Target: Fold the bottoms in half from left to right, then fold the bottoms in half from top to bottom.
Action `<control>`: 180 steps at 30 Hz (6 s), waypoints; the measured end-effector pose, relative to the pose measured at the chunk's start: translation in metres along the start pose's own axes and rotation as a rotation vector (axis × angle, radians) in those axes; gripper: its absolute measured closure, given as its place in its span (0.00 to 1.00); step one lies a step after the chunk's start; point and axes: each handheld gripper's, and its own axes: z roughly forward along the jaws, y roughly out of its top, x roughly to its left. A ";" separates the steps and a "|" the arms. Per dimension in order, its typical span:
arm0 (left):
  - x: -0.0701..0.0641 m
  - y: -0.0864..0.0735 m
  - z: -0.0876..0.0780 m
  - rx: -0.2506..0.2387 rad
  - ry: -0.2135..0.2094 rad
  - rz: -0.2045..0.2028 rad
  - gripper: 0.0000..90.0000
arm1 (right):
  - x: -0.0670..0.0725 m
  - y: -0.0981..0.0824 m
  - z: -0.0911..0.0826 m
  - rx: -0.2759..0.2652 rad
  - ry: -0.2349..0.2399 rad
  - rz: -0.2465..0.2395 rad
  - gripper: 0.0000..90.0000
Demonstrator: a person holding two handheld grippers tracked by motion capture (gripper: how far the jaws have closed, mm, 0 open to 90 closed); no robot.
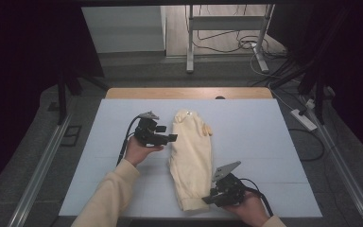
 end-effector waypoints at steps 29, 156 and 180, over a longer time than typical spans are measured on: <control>0.001 0.000 -0.001 0.000 -0.001 0.008 0.30 | -0.070 0.030 -0.028 -0.215 -0.234 0.128 0.30; 0.058 0.021 0.085 0.148 0.047 -0.056 0.75 | -0.201 0.118 0.037 -0.110 -0.232 0.236 0.75; 0.037 0.044 0.052 0.013 0.035 0.035 0.91 | -0.180 0.127 0.002 -0.188 -0.307 0.123 0.85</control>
